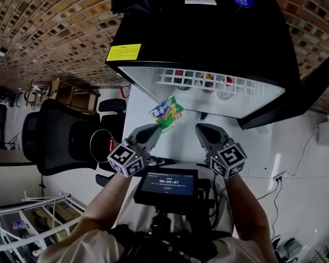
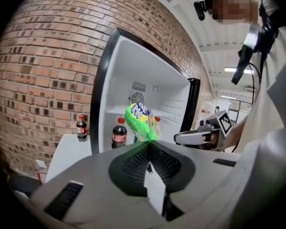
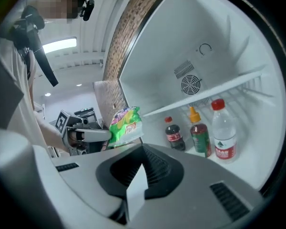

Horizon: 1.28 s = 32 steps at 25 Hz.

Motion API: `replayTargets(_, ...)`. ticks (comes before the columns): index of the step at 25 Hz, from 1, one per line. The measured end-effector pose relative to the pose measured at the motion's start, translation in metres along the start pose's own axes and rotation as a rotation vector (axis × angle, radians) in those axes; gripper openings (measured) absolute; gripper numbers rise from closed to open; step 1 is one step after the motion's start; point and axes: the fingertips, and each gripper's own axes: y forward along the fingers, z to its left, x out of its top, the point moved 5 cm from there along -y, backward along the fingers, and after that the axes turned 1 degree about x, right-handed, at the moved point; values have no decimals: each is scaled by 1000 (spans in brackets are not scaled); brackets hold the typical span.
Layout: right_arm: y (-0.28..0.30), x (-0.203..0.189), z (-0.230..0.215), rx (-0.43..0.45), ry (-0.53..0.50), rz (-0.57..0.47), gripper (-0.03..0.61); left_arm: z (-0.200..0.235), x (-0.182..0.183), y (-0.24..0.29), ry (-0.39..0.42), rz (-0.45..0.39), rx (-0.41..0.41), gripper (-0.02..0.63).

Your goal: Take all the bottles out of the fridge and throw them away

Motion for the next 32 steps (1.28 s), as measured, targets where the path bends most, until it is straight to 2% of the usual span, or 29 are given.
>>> replayTargets(5,37,3,26,46,-64,47,3,30,-6,-25,-31,-44,32,5)
replayTargets(7,54,4,35,66,-86,67,3,44,-13,-38,-53,-52,69,6)
replayTargets(11,90,7,61,94,-92,105,3,85,-32,-72,-148,-51,200,6)
replayTargets(16,138,4,85,154,-93,159,3,118,-56,-118,-245,-89,314,8)
replayTargets(22,195,-6,129,226,-105,221,3,163,-93,-182,-343,-98,455,9)
replayTargets(32,265,-42,188,351,-124,341,3,205,-186,-280,-537,-20,715,9)
